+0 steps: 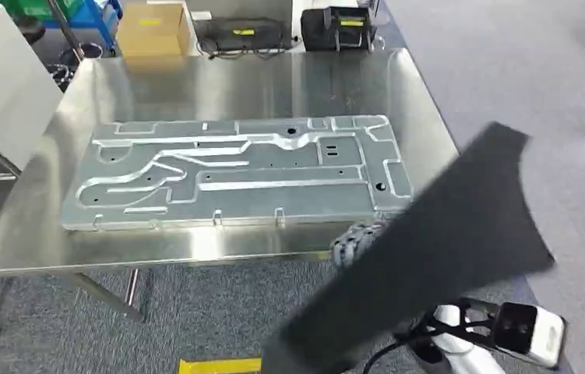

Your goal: Take the parts from the cabinet and place them on the table.

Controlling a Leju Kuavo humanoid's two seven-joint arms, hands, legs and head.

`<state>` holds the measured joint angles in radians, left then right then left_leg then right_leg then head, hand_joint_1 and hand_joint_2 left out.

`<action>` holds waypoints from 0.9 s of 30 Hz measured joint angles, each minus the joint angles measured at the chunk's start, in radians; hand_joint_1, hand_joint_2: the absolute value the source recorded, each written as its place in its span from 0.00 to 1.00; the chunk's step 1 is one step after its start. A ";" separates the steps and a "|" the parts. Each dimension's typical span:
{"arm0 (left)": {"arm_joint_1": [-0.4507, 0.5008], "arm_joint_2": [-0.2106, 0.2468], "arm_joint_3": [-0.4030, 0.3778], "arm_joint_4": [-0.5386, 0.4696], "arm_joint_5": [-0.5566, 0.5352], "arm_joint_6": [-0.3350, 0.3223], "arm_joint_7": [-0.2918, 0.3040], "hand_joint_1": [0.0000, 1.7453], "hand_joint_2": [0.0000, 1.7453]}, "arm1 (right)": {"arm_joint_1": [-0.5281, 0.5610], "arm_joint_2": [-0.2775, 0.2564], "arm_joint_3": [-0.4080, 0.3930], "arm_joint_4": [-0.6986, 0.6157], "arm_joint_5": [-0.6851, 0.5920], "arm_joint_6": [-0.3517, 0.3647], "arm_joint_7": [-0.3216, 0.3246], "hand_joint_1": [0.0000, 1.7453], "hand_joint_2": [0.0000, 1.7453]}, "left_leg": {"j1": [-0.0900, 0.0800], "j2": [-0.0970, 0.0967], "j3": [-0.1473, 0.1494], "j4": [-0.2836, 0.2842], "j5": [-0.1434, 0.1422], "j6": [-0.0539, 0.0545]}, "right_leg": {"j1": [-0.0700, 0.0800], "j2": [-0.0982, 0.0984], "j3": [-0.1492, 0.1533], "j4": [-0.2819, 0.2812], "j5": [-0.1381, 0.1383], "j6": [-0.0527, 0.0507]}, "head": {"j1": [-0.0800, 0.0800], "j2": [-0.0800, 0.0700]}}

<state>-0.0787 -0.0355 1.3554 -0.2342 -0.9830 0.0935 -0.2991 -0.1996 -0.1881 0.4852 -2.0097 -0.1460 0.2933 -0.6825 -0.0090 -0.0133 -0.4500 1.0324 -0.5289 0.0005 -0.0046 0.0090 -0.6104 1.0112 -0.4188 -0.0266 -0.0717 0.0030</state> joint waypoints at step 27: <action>-0.015 0.026 -0.049 0.000 -0.061 -0.062 -0.032 0.00 1.00 | -0.794 -0.058 -0.383 0.885 0.504 -0.364 0.150 1.00 1.00 | 0.017 -0.001 -0.156 -0.001 0.096 0.011 | -0.006 -0.006 -0.023 0.029 0.007 0.049 | 0.000 0.000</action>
<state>-0.0939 -0.0092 1.3062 -0.2338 -1.0441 0.0313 -0.3315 -0.9940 -0.2464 0.1023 -1.1245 0.3576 -0.0710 -0.5325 0.0083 -0.0147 -0.6062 1.0315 -0.4333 0.0116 -0.0102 0.0033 -0.6334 1.0403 -0.4118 0.0220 -0.0717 0.0031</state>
